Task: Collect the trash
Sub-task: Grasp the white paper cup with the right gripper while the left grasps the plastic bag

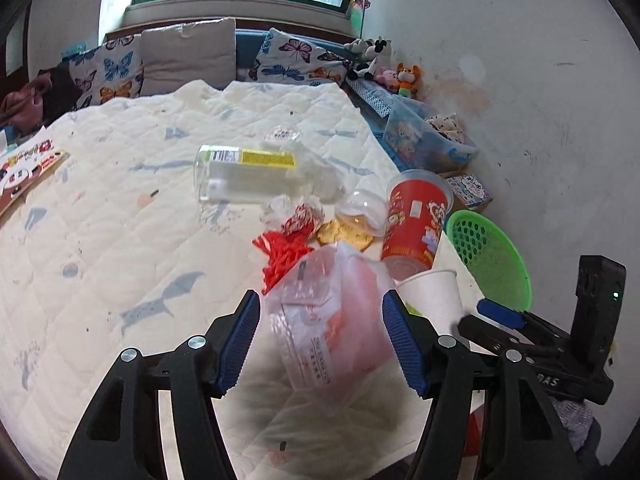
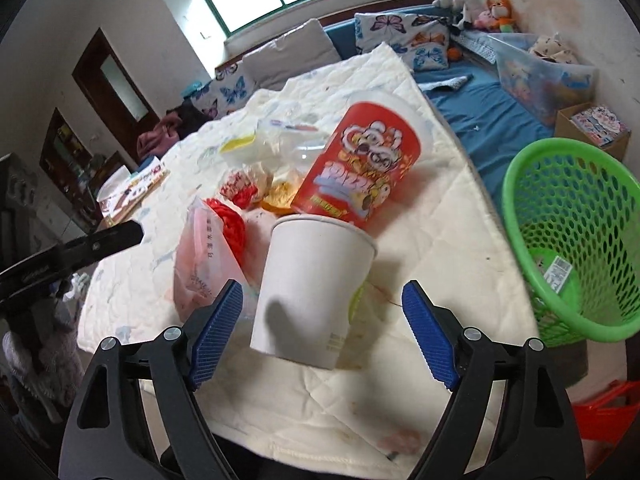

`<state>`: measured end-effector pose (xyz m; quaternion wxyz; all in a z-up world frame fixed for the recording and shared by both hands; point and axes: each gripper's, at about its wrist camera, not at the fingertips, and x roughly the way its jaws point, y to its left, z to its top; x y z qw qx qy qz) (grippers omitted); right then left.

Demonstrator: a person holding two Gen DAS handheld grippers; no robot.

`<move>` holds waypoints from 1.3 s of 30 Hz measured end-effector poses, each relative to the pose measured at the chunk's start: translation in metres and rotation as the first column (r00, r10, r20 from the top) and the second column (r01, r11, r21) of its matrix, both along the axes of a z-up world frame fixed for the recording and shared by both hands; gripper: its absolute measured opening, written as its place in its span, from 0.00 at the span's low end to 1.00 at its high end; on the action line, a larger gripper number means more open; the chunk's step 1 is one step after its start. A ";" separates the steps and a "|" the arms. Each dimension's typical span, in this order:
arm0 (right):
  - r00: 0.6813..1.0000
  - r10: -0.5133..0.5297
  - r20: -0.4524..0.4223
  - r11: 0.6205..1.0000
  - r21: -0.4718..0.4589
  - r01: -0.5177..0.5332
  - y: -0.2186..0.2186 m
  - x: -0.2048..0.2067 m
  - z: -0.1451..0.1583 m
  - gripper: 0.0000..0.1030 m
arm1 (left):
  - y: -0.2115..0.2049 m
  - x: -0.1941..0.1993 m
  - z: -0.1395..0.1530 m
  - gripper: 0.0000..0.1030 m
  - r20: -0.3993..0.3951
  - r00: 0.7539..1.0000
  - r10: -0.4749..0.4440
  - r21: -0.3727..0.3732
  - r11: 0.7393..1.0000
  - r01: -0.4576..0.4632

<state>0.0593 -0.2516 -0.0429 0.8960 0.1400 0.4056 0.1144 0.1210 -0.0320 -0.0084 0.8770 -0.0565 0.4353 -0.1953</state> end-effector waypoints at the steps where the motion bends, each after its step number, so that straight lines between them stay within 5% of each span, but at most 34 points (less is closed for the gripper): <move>1: 1.000 -0.002 -0.007 1.000 -0.001 0.002 0.001 0.001 -0.001 0.81 | 0.000 -0.001 -0.002 0.60 -0.006 1.000 0.000 -0.004 1.000 0.000; 5: 0.999 -0.005 -0.046 1.000 0.013 0.006 0.001 0.012 -0.011 0.81 | -0.004 0.003 -0.007 0.61 -0.032 0.999 -0.006 -0.020 1.000 0.005; 7: 0.998 0.001 -0.065 1.000 0.029 0.001 0.001 0.016 -0.016 0.81 | -0.008 0.004 -0.010 0.73 -0.040 0.999 -0.008 -0.025 1.000 0.007; 13: 0.994 0.021 -0.103 0.996 0.090 -0.011 -0.002 0.024 -0.026 0.80 | -0.006 0.013 -0.022 0.76 -0.090 0.996 0.012 -0.064 0.998 -0.017; 18: 0.992 0.051 -0.112 0.990 0.135 -0.036 -0.001 0.025 -0.031 0.68 | -0.002 0.020 -0.035 0.81 -0.147 0.989 0.023 -0.106 0.994 -0.039; 32: 0.998 0.048 -0.032 0.994 0.103 -0.045 -0.007 0.003 -0.011 0.62 | 0.000 0.024 -0.067 0.81 -0.260 0.965 0.023 -0.213 0.974 -0.080; 39: 1.000 0.024 0.006 0.995 0.093 -0.024 -0.018 -0.009 0.001 0.62 | 0.003 0.024 -0.073 0.69 -0.280 0.960 0.021 -0.233 0.969 -0.089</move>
